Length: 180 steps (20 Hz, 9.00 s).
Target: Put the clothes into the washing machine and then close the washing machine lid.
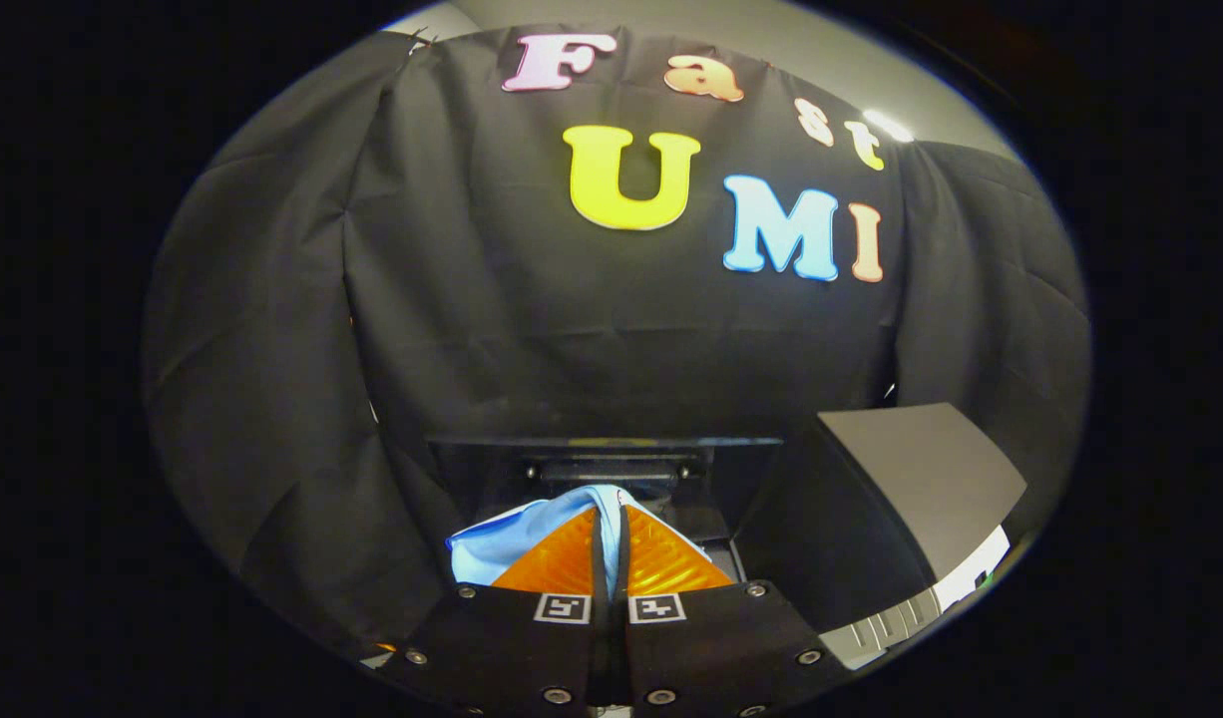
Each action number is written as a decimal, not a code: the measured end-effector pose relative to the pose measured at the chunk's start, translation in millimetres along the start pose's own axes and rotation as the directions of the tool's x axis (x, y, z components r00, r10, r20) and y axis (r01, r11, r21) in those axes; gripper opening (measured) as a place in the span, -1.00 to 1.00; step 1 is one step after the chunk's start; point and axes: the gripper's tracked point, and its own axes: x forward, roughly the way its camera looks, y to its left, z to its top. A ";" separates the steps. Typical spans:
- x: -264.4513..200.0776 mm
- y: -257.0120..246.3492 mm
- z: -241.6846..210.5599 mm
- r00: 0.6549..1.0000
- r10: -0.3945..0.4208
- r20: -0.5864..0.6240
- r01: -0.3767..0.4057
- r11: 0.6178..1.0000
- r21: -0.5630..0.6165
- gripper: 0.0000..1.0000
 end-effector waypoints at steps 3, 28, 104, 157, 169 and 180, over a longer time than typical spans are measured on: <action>30.3 4.6 -43.5 0.995 0.014 -0.099 -0.013 1.000 0.013 -1.00; 130.7 3.4 -297.4 0.801 0.065 -0.596 -0.048 0.998 0.045 -1.00; 144.5 -25.0 58.5 0.970 0.058 0.236 -0.071 0.996 0.048 0.95; -5.7 17.5 -108.0 0.958 0.131 0.254 -0.129 0.991 -0.026 0.94; -130.5 -111.3 -113.0 0.933 0.167 0.319 -0.186 0.982 0.031 0.94; -236.4 -261.2 -140.3 0.919 0.112 0.377 -0.135 0.990 0.034 0.94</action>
